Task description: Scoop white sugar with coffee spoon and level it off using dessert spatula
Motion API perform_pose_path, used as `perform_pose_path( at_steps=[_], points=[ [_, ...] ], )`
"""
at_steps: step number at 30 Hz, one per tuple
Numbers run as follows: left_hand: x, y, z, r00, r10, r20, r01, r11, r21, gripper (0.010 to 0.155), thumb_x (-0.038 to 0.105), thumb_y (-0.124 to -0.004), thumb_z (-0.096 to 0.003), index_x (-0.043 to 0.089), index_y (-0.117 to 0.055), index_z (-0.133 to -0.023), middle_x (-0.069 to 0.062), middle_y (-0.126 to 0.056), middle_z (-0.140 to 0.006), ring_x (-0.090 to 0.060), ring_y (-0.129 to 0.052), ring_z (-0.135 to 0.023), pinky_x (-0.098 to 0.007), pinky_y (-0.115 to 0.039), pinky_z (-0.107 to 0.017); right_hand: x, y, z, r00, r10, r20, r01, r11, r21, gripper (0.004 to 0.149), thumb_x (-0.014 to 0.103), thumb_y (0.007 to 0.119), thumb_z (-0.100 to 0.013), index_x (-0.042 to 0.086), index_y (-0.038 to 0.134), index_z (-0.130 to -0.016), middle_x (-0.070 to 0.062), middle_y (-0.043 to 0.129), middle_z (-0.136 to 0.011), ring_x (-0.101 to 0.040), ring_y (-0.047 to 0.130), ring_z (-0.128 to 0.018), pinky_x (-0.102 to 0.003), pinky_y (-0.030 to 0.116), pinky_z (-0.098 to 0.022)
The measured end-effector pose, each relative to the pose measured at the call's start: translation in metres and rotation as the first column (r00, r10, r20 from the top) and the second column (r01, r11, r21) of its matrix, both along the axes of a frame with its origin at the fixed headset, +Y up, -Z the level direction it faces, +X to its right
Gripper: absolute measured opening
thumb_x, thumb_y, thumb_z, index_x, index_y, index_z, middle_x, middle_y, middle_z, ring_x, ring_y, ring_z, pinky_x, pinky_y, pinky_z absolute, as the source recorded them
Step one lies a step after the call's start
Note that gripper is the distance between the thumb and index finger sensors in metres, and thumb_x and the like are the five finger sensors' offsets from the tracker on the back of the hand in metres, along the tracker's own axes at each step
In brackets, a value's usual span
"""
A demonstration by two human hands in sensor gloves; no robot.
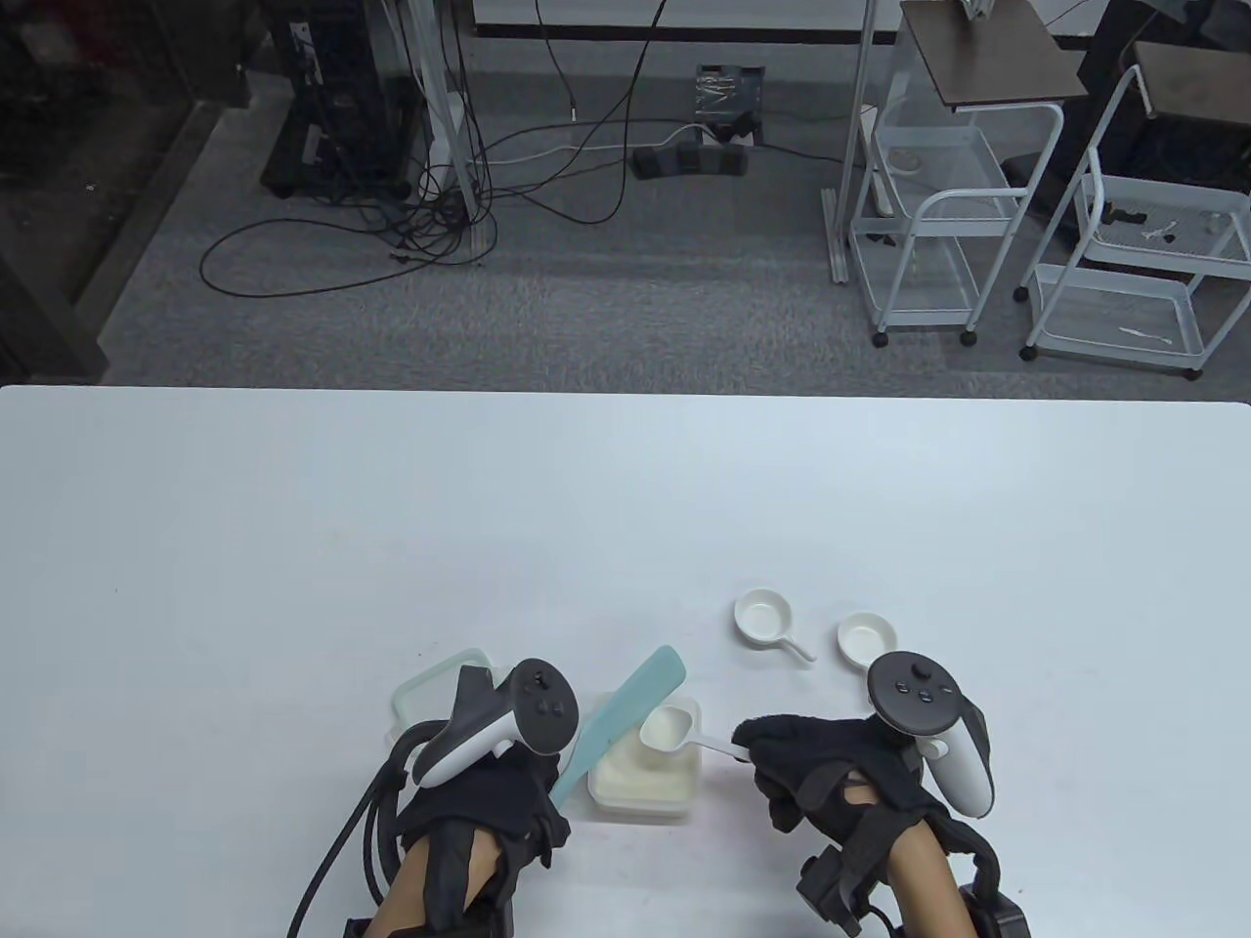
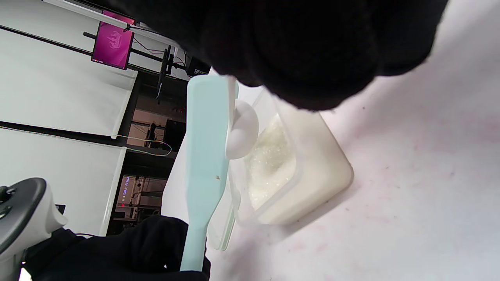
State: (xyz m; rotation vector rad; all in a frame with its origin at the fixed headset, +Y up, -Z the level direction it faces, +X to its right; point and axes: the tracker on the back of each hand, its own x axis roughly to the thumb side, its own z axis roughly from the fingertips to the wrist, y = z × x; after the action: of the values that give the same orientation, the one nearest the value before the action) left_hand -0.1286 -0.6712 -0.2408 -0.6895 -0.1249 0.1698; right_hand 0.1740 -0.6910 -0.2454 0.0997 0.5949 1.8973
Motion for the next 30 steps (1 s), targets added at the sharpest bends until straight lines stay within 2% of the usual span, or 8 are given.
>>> perform_pose_path(
  at_steps=[5, 15, 19, 22, 24, 30],
  points=[
    [-0.005, 0.002, -0.002, 1.0, 0.006, -0.019, -0.006, 1.0, 0.019, 0.056, 0.045, -0.096, -0.0418, 0.019, -0.081, -0.089, 0.0, -0.099, -0.08, -0.012, -0.115, -0.053, -0.042, -0.089, -0.059, 0.002, 0.001, 0.001, 1.0, -0.006, -0.011, 0.005, 1.0, -0.01, 0.043, 0.02, 0.074, -0.049, -0.002, 0.079, -0.086, -0.011, 0.093, -0.044, -0.021, 0.097, -0.028, -0.056, 0.081, -0.046],
    [-0.009, 0.013, -0.004, 0.997, -0.063, -0.038, 0.069, 0.978, 0.195, 0.054, 0.042, -0.097, -0.0402, 0.026, -0.08, -0.089, 0.004, -0.097, -0.083, -0.014, -0.113, -0.061, -0.048, -0.084, -0.063, 0.006, 0.004, 0.002, 0.999, 0.025, -0.034, -0.025, 1.0, 0.007, 0.043, 0.019, 0.075, -0.049, 0.0, 0.079, -0.087, -0.012, 0.093, -0.046, -0.023, 0.096, -0.03, -0.058, 0.079, -0.047],
    [-0.005, 0.009, -0.004, 0.995, -0.089, -0.038, 0.095, 0.976, 0.194, 0.054, 0.041, -0.097, -0.0405, 0.026, -0.08, -0.09, 0.004, -0.097, -0.084, -0.015, -0.112, -0.061, -0.048, -0.083, -0.064, 0.004, 0.002, 0.002, 0.998, 0.024, -0.051, -0.024, 1.0, 0.001, 0.043, 0.019, 0.075, -0.049, 0.0, 0.079, -0.087, -0.013, 0.093, -0.046, -0.024, 0.096, -0.031, -0.059, 0.078, -0.048],
    [0.0, -0.005, -0.005, 0.979, -0.203, -0.006, 0.202, 0.972, 0.117, 0.053, 0.042, -0.097, -0.0404, 0.027, -0.081, -0.089, 0.004, -0.097, -0.084, -0.015, -0.112, -0.061, -0.045, -0.084, -0.062, 0.002, 0.001, 0.002, 0.996, 0.025, -0.088, -0.026, 1.0, -0.01, 0.043, 0.019, 0.075, -0.049, 0.0, 0.079, -0.088, -0.013, 0.092, -0.046, -0.024, 0.096, -0.031, -0.059, 0.078, -0.048],
    [0.001, -0.006, -0.006, 0.979, -0.205, -0.013, 0.204, 0.97, 0.134, 0.052, 0.042, -0.098, -0.0397, 0.027, -0.082, -0.087, 0.004, -0.097, -0.083, -0.016, -0.112, -0.06, -0.045, -0.085, -0.061, 0.001, 0.001, 0.002, 0.995, 0.032, -0.095, -0.033, 0.999, -0.008, 0.043, 0.019, 0.075, -0.049, 0.0, 0.079, -0.088, -0.013, 0.092, -0.046, -0.024, 0.096, -0.031, -0.059, 0.078, -0.048],
    [-0.006, 0.01, -0.004, 0.995, -0.092, -0.041, 0.099, 0.972, 0.212, 0.054, 0.043, -0.097, -0.0403, 0.027, -0.081, -0.089, 0.004, -0.098, -0.083, -0.014, -0.111, -0.059, -0.046, -0.083, -0.063, 0.0, 0.002, 0.002, 0.995, 0.023, -0.1, -0.023, 1.0, -0.004, 0.043, 0.019, 0.075, -0.049, 0.001, 0.079, -0.088, -0.013, 0.092, -0.046, -0.024, 0.096, -0.031, -0.059, 0.078, -0.048]
  ],
)
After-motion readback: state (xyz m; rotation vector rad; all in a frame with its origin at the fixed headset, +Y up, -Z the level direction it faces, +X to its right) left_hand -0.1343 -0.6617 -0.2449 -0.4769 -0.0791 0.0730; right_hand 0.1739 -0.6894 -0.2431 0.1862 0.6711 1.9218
